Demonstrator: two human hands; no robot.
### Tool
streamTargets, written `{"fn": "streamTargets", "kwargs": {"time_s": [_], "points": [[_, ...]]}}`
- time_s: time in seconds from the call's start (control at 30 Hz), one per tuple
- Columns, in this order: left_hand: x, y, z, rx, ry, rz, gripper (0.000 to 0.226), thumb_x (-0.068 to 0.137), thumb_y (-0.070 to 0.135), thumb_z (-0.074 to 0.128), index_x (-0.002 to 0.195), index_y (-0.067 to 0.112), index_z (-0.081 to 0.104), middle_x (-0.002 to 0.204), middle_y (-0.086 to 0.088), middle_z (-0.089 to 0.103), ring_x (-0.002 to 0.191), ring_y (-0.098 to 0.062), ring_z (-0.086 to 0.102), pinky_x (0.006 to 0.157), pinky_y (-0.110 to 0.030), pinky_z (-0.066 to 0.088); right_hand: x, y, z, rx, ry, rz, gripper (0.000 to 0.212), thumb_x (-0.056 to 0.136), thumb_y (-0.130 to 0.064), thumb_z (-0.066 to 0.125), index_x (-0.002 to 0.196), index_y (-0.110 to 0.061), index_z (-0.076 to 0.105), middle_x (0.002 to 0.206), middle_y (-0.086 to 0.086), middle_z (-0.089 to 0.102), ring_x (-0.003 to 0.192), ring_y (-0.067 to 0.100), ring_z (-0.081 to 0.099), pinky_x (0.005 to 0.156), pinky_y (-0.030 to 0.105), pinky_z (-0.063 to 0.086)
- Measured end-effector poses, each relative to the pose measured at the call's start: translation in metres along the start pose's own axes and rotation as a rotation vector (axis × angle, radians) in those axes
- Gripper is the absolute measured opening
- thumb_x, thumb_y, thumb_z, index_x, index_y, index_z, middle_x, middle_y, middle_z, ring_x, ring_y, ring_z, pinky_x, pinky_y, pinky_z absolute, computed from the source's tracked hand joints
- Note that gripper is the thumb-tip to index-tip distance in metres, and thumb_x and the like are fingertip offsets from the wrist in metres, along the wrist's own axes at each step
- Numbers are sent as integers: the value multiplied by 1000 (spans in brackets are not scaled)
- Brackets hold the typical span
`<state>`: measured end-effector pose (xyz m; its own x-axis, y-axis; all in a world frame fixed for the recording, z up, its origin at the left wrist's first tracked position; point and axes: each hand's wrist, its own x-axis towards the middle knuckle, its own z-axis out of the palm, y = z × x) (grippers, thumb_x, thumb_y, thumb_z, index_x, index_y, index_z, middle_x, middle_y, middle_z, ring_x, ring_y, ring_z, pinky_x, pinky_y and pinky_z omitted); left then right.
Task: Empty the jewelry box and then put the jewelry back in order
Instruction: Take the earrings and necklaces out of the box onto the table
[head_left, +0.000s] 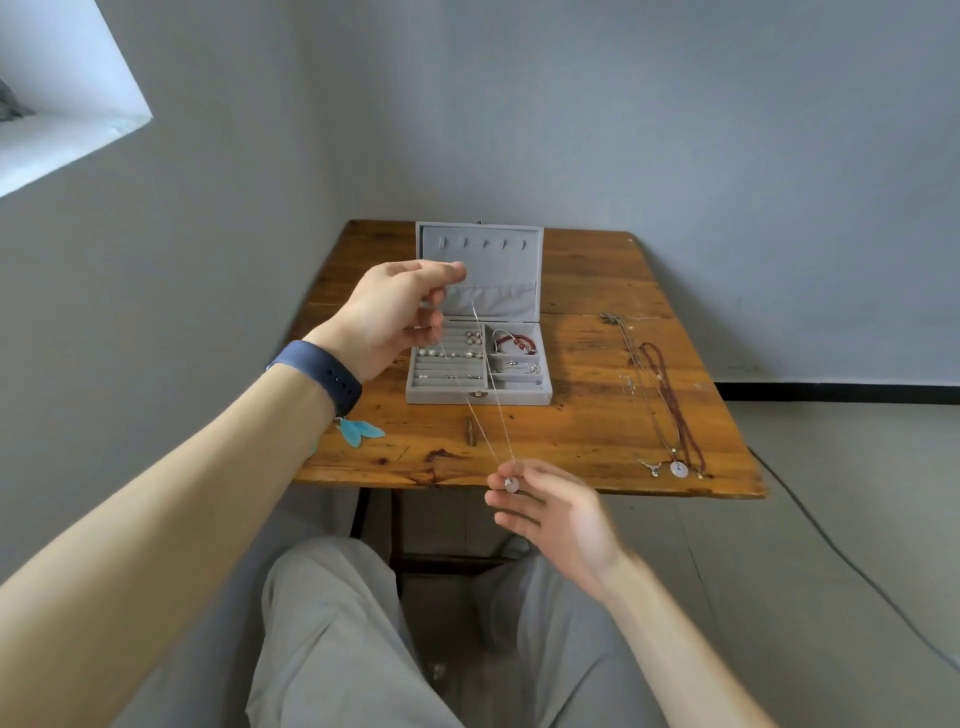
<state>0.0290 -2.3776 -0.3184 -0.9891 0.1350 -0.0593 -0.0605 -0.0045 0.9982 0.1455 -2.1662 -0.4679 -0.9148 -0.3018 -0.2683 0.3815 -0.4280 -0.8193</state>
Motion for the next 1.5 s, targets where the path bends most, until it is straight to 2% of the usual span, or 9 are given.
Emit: {"fn": "streamTargets", "kwargs": {"time_s": [0.07,0.17,0.23,0.47,0.67,0.9,1.03,1.2,1.5], "points": [[3,-1,1,22,7,-5,27,90,33,69,108,12,72,66,5,50,57,-12,49,62,-31,47,-2,-1,-1,-17,-16,-7,22,85,-21,69,104,-14,77,113,14,72,108,31,69,86,34,56],[5,1,6,63,19,-12,17,92,31,68,100,16,72,68,4,52,57,-12,50,66,-33,47,-4,0,-2,-66,-17,-34,25,83,-19,75,108,-16,76,115,14,72,108,29,69,86,32,55],[6,3,9,75,16,-13,13,94,30,67,95,18,70,67,4,52,57,-13,50,66,-33,47,-6,2,-3,-86,5,-54,24,85,-16,73,109,-18,75,115,13,72,107,27,70,84,32,55],[12,9,16,72,7,-41,20,96,26,64,110,11,68,68,3,53,56,-14,51,62,-30,48,-13,11,-8,-203,86,-143,29,89,-23,72,117,-33,70,118,6,73,102,24,72,83,29,56],[24,7,19,258,35,-13,22,97,29,64,110,11,66,75,1,61,54,-13,57,64,-30,53,-17,16,-13,-294,153,-212,24,90,-28,70,112,-38,71,115,1,75,98,22,73,79,25,56],[48,-18,24,435,93,-34,23,97,31,64,110,12,66,77,2,62,48,-5,61,45,-18,39,-25,18,-26,-299,205,-305,26,95,-15,67,113,-33,71,113,3,75,97,24,73,79,26,57],[63,-31,42,551,90,-45,21,96,30,66,108,12,67,75,1,63,46,-6,56,42,-17,38,-27,18,-36,-261,244,-316,26,94,-9,67,109,-30,74,108,6,76,93,25,74,79,27,57],[80,-39,76,711,-30,-24,15,93,35,69,98,21,69,77,3,64,55,-6,53,41,-9,39,-33,9,-63,-256,354,-307,23,92,-4,67,108,-20,73,100,5,78,90,23,75,76,23,57],[116,-54,155,721,-243,-6,19,88,39,74,92,20,72,58,11,64,42,-1,52,41,-12,40,-66,-6,-115,-166,506,-263,22,93,-8,69,114,-14,69,102,3,78,91,17,74,74,19,55]]}}
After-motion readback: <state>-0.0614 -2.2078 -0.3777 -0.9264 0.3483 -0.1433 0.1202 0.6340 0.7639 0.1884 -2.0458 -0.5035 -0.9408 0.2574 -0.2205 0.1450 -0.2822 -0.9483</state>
